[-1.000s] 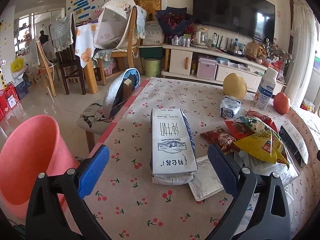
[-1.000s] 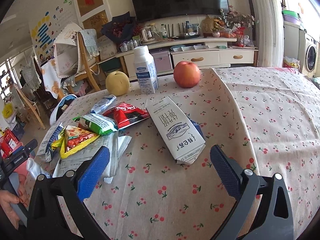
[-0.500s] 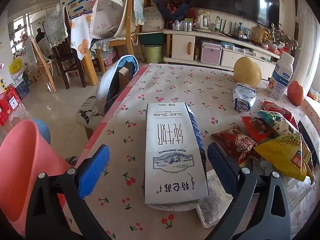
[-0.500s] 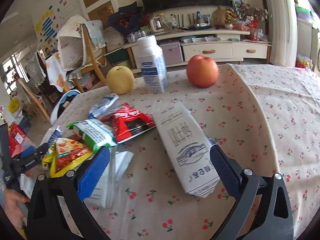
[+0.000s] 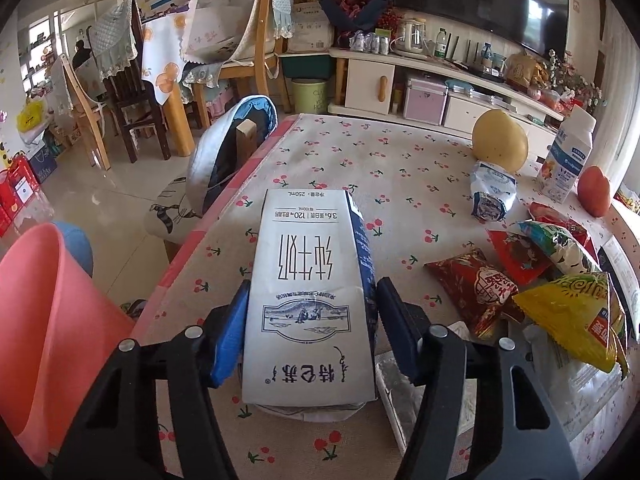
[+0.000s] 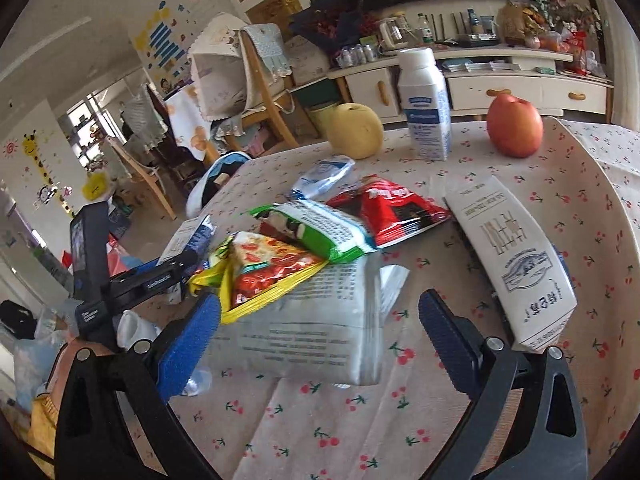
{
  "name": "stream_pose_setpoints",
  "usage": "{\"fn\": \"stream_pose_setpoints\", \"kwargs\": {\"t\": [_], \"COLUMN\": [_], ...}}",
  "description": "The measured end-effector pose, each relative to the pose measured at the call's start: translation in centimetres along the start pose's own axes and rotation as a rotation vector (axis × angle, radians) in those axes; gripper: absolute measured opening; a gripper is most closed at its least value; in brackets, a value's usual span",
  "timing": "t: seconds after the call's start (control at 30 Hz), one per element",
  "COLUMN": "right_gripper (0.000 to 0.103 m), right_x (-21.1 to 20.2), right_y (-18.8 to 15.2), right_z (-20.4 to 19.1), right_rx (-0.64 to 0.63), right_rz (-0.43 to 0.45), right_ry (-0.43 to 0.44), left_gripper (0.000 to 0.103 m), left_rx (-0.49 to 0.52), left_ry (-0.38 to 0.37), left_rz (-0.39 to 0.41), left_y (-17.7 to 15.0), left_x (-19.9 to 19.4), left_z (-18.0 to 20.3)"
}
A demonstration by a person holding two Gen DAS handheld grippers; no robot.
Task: Collect trash
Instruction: 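Grasp the white yogurt cup with the right tool while the left tool holds the carton, then carry both items over the pink bucket and open both tools to drop them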
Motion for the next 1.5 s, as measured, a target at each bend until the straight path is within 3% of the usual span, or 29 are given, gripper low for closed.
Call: {"fn": "stream_pose_setpoints", "kwargs": {"t": [0.23,0.47,0.57,0.77,0.97,1.03,1.1,1.5], "right_gripper": [0.097,0.097,0.078,0.070,0.051,0.040,0.019,0.015], "right_x": [-0.7,-0.4,0.5,2.0,2.8,3.0,3.1,1.7], "right_y": [-2.3,-3.6,-4.5,-6.0,-6.8,-6.9,-7.0,-5.0], "right_z": [-6.3,-9.6,-10.4,-11.6,-11.3,-11.2,-11.1,-12.0], "right_rx": [-0.098,-0.208,-0.207,-0.218,-0.209,-0.218,-0.223,-0.240], "right_rz": [-0.034,-0.037,-0.067,-0.098,-0.116,-0.112,-0.109,-0.043], "right_ry": [0.155,0.184,0.198,0.205,0.178,0.156,0.138,0.069], "left_gripper": [0.063,0.063,0.063,0.063,0.063,0.063,0.063,0.063], "left_rx": [-0.004,-0.045,-0.058,-0.076,-0.098,-0.099,-0.102,-0.129], "left_ry": [0.009,0.009,-0.006,-0.033,-0.047,-0.050,-0.052,0.001], "left_rz": [0.034,0.071,0.082,0.107,0.106,0.108,0.111,0.206], "left_y": [0.4,1.1,1.4,1.9,1.8,1.7,1.8,3.3], "left_x": [-1.2,-2.9,-3.4,-4.5,-5.0,-5.2,-5.3,-8.3], "left_z": [-0.6,-2.2,-2.5,-2.7,-3.1,-3.2,-3.4,-6.3]}}
Point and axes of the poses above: each gripper's, at about its wrist camera, not at the fingertips, and x roughly the way its jaws point, z to its right, y to its top, the point moved 8 cm from there along x, roughly the way its jaws point, and after that the axes turned 14 degrees about z, right-handed, at the moved point
